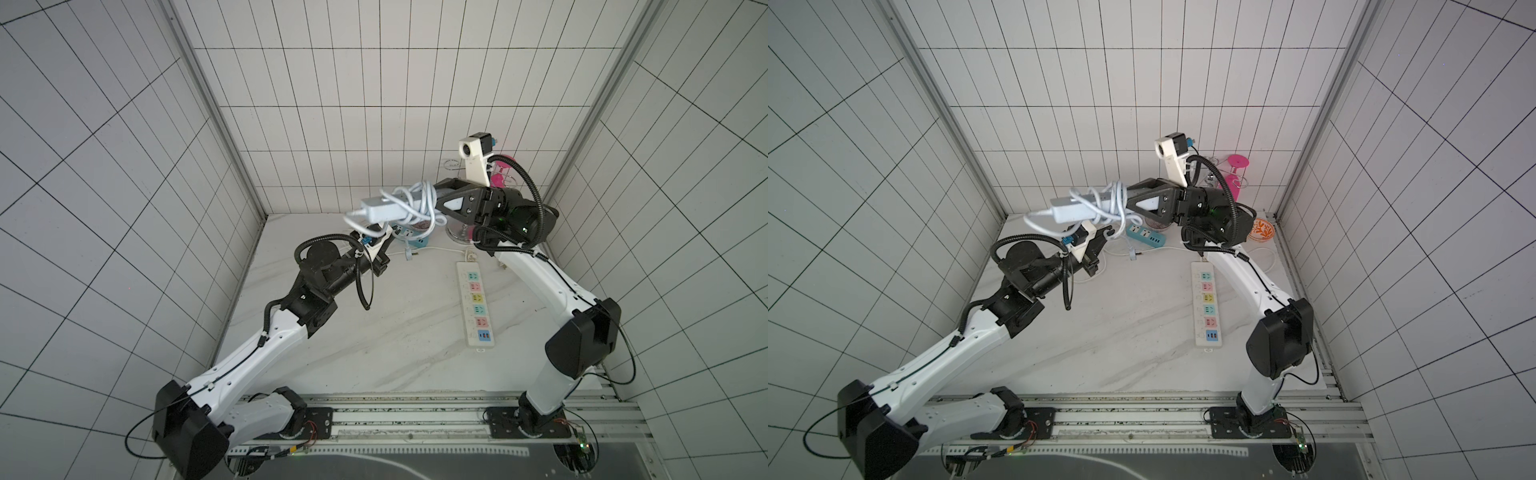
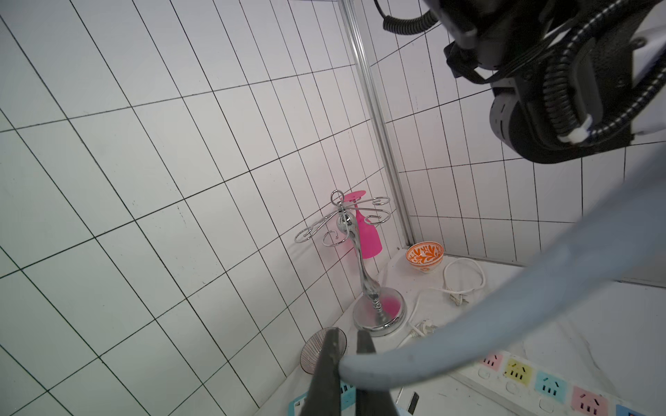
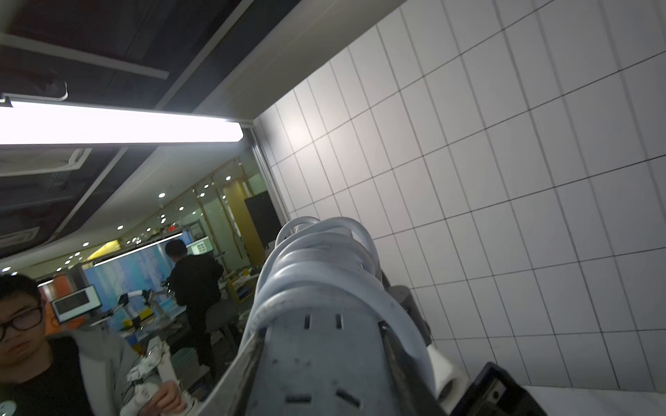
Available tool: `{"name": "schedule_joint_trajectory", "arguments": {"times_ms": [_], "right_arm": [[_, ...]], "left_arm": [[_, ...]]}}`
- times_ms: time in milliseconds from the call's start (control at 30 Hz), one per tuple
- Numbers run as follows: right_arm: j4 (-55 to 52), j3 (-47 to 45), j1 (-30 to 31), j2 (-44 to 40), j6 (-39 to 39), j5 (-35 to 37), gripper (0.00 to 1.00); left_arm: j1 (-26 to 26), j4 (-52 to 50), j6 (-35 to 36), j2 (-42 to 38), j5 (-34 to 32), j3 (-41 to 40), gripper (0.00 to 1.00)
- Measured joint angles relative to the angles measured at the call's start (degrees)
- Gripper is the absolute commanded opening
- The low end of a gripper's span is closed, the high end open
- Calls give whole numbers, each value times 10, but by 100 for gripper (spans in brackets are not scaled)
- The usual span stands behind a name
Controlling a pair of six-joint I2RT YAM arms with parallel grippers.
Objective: Wrap the cord around the power strip
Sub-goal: Wrap the power cord around the power strip.
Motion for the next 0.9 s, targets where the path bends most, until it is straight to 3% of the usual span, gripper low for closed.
{"name": "schedule_joint_trajectory", "arguments": {"times_ms": [100,267,400,567,767,900], "right_arm": [[-92,-21,38,-57,-118,-62,0],[-435,-53,50,-193,-441,-96,0],[-565,-112,34,-261,-560,-98,0],[-607,-201,-2,-286,-595,-112,0],[-431,-303,-9,-272,-448,-123,0],[-368,-325,-9,-260,-410,-124,0]], "left_arm": [[30,11,3,-6,41,1,0],[68,17,22,-37,115,1,0],[84,2,49,-69,134,1,0],[94,-66,81,-66,128,8,0],[97,-151,115,-54,114,36,0],[97,-191,138,-40,102,80,0]]}}
